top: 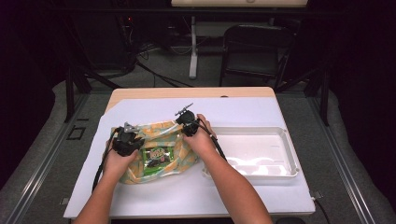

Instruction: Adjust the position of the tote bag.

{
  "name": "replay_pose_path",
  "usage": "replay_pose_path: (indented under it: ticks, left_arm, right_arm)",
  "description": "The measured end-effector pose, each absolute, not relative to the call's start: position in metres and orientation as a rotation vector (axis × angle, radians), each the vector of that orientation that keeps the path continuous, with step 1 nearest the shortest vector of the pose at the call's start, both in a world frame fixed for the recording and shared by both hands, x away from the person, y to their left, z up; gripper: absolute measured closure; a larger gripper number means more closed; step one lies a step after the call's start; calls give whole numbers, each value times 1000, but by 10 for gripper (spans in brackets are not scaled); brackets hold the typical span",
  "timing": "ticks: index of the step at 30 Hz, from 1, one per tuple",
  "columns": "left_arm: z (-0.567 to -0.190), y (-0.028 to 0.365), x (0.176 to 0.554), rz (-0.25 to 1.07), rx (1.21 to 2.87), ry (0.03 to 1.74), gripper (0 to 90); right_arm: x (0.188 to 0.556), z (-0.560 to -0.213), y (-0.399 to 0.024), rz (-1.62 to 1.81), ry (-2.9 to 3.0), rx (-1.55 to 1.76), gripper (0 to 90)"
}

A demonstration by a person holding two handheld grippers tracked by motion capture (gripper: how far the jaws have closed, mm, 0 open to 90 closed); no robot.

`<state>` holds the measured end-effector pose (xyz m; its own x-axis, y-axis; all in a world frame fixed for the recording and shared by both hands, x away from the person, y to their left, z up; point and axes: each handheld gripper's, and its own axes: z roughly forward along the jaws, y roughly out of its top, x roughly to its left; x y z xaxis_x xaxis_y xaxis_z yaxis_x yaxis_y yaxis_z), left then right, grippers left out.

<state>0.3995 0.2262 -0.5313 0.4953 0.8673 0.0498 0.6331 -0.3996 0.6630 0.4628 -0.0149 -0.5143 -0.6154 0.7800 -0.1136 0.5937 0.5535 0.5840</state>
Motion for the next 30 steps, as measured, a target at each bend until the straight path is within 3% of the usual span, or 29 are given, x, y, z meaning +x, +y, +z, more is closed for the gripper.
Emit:
replay_pose_path:
  ticks: [17,30]
  left_arm:
    - [-530,229,398,518,2160,1225,847]
    - [-530,229,398,523,2155,1222,847]
  right_arm:
    - [441,-480,-33,987,2446,1141,588]
    - [420,-478,-10,988,2501,993,650]
